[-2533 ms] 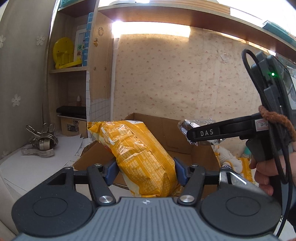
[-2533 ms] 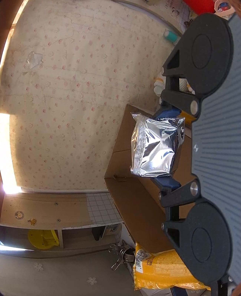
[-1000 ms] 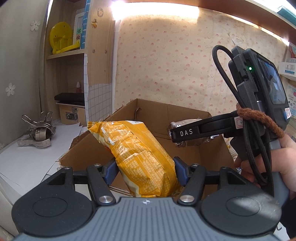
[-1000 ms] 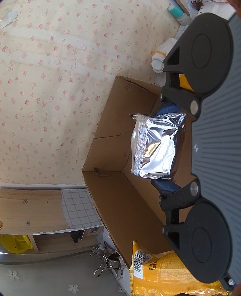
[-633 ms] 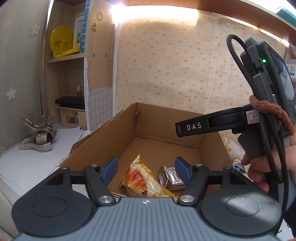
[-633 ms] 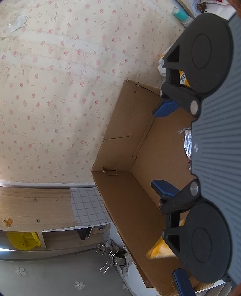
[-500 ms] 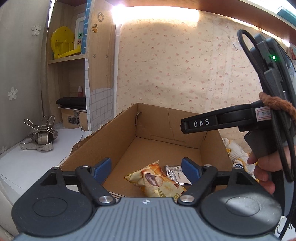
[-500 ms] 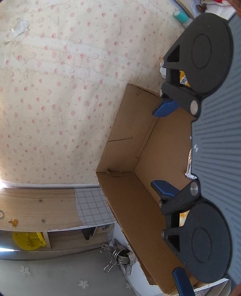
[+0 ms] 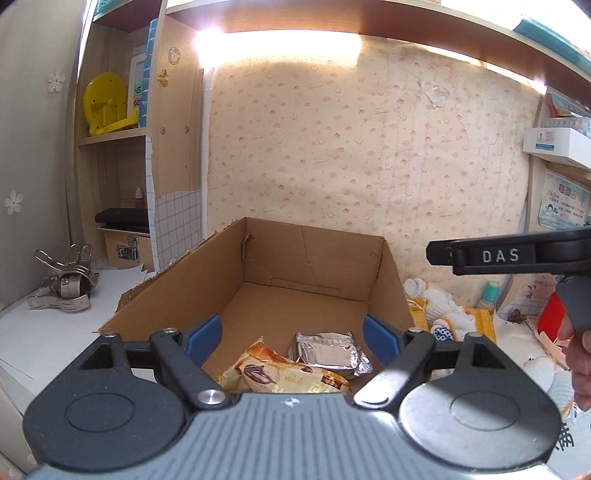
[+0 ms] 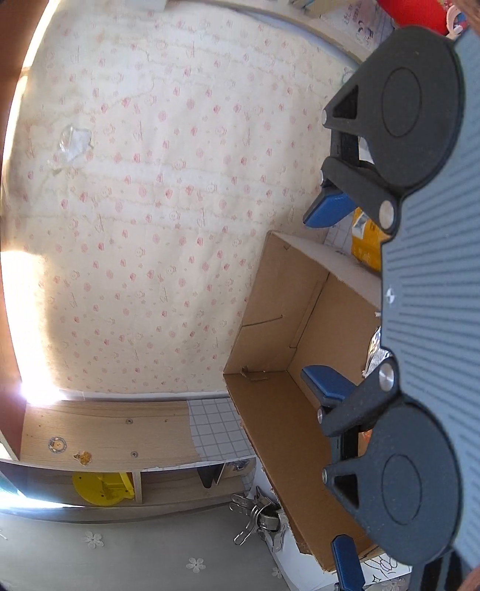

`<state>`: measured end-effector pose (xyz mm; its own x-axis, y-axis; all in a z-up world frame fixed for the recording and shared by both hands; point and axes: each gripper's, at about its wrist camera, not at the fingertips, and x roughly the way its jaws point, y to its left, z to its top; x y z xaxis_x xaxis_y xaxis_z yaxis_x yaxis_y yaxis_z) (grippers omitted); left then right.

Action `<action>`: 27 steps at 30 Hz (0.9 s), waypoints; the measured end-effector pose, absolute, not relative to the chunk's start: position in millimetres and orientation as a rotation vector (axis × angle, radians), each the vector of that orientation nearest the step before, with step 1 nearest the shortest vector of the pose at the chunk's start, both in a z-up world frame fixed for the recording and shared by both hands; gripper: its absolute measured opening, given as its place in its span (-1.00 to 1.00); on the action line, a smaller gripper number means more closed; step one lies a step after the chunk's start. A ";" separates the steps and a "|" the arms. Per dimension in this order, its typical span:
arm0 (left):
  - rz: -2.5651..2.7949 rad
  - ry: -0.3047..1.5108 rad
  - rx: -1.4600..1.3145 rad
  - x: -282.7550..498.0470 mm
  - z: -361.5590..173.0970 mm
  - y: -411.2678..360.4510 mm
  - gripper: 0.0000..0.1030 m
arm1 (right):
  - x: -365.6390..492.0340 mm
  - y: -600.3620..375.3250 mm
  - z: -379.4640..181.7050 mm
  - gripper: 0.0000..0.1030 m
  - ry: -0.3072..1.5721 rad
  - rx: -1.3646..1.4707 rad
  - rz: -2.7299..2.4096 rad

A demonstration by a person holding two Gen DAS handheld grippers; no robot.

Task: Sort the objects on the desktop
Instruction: 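Lower both items into the shoebox and open both grippers, then move both tools back toward the white gloves on the table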

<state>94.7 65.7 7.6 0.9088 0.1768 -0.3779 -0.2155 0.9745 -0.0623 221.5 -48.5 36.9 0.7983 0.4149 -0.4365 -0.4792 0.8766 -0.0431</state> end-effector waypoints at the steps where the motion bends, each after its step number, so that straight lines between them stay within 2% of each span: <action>1: 0.194 0.373 -0.105 93.2 8.2 62.5 0.68 | 217.2 -57.4 37.3 0.55 0.427 -0.148 0.471; 11: 0.076 0.343 -0.093 79.4 12.3 8.9 0.68 | 172.1 -156.6 12.7 0.58 0.435 -0.119 0.281; 13: 0.047 0.350 -0.095 79.6 9.5 -4.3 0.68 | 164.7 -174.8 4.6 0.68 0.443 -0.124 0.223; 27: 0.024 0.435 -0.101 113.8 -32.5 -75.9 0.68 | 124.0 -265.5 -35.5 0.69 0.493 -0.026 0.070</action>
